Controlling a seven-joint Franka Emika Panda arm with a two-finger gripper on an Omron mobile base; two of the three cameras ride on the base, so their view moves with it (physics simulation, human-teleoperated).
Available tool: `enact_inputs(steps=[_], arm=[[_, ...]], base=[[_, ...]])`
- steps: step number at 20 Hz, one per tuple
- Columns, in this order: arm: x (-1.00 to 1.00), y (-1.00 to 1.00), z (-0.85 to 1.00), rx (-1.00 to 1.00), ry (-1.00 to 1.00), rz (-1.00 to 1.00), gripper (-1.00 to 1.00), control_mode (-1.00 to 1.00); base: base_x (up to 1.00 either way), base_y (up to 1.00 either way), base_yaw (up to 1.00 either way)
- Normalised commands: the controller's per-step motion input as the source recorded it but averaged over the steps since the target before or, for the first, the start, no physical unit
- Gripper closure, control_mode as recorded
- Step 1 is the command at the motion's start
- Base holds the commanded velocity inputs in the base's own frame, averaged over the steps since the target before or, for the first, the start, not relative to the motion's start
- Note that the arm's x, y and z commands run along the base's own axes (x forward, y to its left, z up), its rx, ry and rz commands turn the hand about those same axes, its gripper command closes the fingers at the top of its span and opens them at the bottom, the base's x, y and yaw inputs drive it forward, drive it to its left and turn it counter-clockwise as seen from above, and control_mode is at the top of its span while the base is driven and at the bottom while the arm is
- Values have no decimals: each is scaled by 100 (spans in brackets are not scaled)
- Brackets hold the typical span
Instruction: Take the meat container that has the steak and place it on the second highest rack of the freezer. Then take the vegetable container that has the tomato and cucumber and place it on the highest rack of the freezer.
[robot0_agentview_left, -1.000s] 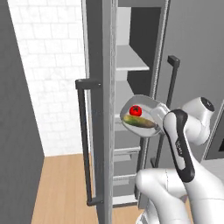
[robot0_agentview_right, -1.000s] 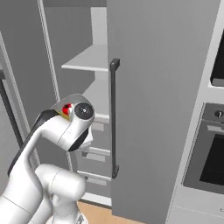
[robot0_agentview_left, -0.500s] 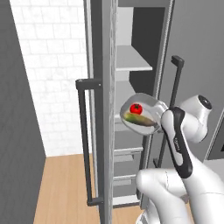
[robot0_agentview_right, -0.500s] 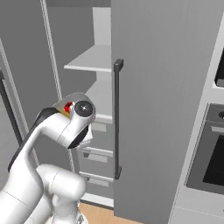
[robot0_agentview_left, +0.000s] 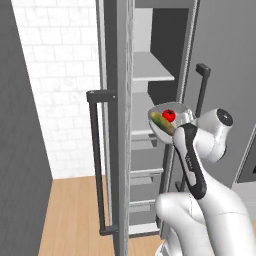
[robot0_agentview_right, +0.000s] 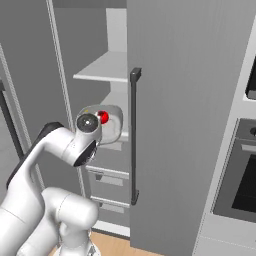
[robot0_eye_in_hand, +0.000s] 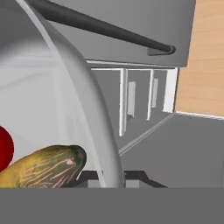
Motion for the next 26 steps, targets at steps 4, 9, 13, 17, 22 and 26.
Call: enact_inputs(steps=[4, 9, 13, 17, 22, 26], arm=[[38, 96, -6, 19, 0, -24, 100, -100], [67, 31, 0, 3, 3, -10, 100, -100], [85, 0, 0, 0, 5, -6, 100, -100], [89, 0, 0, 0, 4, -4, 100, -100], [39, -13, -9, 2, 10, 0, 100, -100], [37, -11, -10, 0, 3, 1, 100, -100]], base=[[0, 0, 0], [0, 0, 0], [0, 0, 0], [0, 0, 0], [0, 0, 0], [0, 0, 0]])
